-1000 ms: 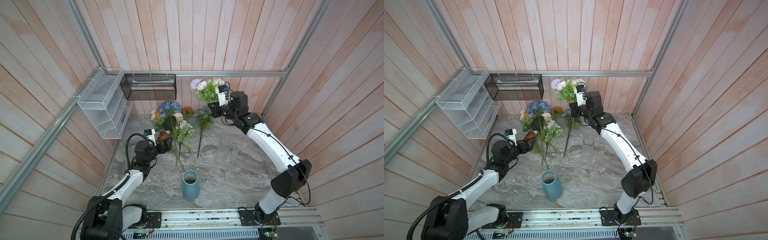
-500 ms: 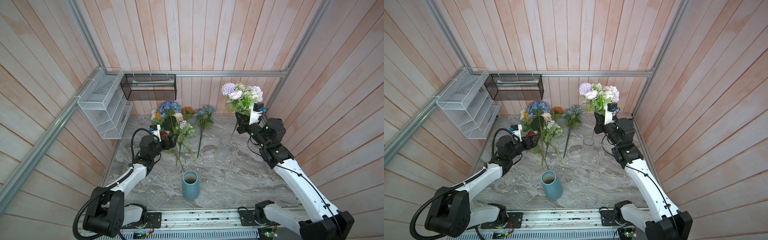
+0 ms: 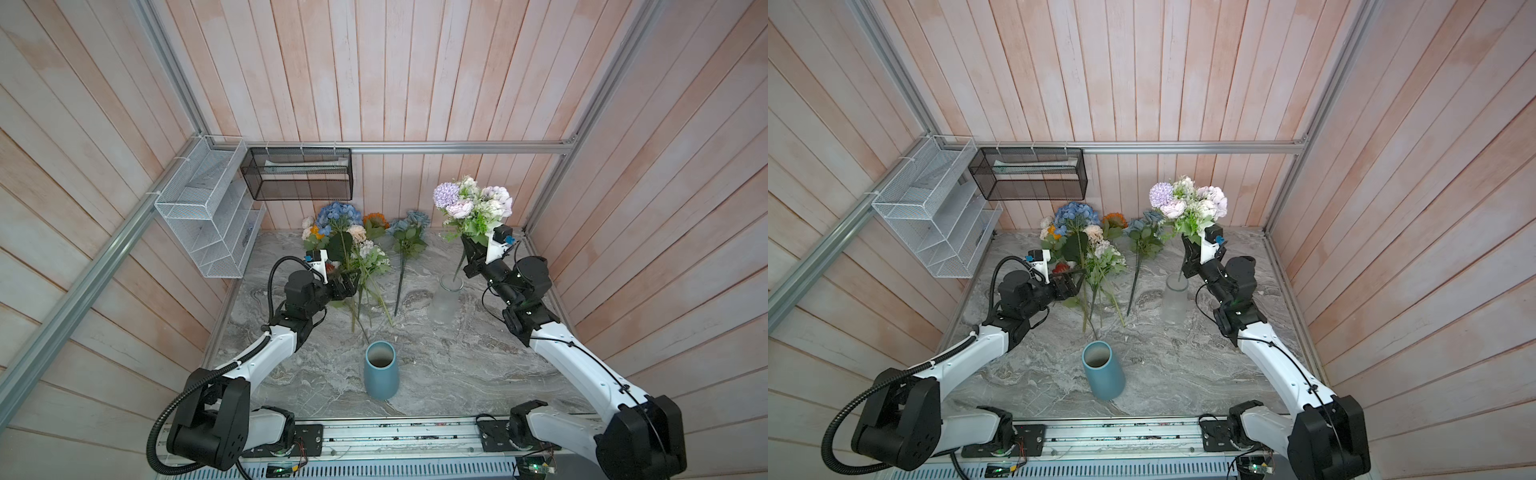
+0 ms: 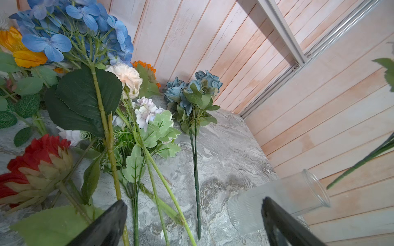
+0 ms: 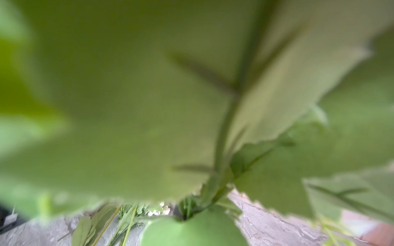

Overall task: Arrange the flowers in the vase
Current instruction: 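Lower the bouquet stems into the clear glass vase with right gripper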

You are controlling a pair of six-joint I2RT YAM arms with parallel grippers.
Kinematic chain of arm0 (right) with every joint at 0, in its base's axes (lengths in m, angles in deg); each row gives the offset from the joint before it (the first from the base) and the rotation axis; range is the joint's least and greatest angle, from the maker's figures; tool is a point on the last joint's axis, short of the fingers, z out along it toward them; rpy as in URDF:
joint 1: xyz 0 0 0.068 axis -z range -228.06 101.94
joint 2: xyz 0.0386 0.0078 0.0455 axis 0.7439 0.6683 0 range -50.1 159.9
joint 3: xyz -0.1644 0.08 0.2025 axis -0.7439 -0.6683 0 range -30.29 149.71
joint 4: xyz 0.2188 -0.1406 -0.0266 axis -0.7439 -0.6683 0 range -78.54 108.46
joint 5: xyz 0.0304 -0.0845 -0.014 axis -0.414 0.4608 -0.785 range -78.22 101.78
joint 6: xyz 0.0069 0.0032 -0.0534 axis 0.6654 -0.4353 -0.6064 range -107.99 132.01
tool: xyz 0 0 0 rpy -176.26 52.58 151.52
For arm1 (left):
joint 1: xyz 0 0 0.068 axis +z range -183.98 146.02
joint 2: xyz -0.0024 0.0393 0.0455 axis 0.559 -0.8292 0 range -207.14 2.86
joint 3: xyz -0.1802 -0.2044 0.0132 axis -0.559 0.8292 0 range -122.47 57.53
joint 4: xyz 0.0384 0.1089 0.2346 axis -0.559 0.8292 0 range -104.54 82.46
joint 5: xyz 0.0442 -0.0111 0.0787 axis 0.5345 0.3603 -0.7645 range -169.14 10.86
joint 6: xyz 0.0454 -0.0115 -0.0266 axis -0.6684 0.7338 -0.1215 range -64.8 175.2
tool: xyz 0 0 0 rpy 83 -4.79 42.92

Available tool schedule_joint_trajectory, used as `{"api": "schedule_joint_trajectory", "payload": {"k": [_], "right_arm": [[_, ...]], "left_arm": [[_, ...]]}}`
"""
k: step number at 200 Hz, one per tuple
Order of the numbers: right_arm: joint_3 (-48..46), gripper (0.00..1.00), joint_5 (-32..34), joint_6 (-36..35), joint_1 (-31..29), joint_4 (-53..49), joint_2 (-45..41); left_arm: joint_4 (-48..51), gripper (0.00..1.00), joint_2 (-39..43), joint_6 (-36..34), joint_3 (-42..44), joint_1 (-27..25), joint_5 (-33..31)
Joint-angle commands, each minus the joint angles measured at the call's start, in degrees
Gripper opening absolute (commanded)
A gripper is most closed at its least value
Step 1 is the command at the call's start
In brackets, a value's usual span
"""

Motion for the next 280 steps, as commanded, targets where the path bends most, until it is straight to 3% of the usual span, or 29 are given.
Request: {"api": "schedule_joint_trajectory", "payload": {"k": [1, 42, 95, 141, 206, 280], "right_arm": [[-3.2, 0.0, -2.8, -2.1, 0.1, 8.1, 0.1], [-10.8, 0.0, -0.5, -0.9, 0.1, 11.3, -0.9], [-13.7, 0.0, -0.2, 2.5, 0.1, 6.4, -2.5], [-11.0, 0.24, -0.2, 6.7, 0.1, -6.9, -3.8], [-10.0, 0.54, 1.3, 10.8, 0.1, -14.5, -6.9], [-1.1, 0.59, 0.5, 11.5, 0.1, -36.5, -10.6]], "left_arm": [[-2.3, 1.0, -1.2, -0.5, -0.6, -0.4, -0.8], [-5.4, 1.0, -2.5, -1.1, 0.0, -1.2, 0.0], [-5.8, 1.0, -4.3, -5.5, -0.7, -3.1, 1.2], [-0.5, 1.0, -5.9, -14.1, -5.0, -3.4, 4.5], [-0.1, 1.0, -6.4, -13.5, -5.9, -3.4, 4.8], [0.6, 1.0, -7.0, -13.5, -6.2, -3.5, 6.1]]}}
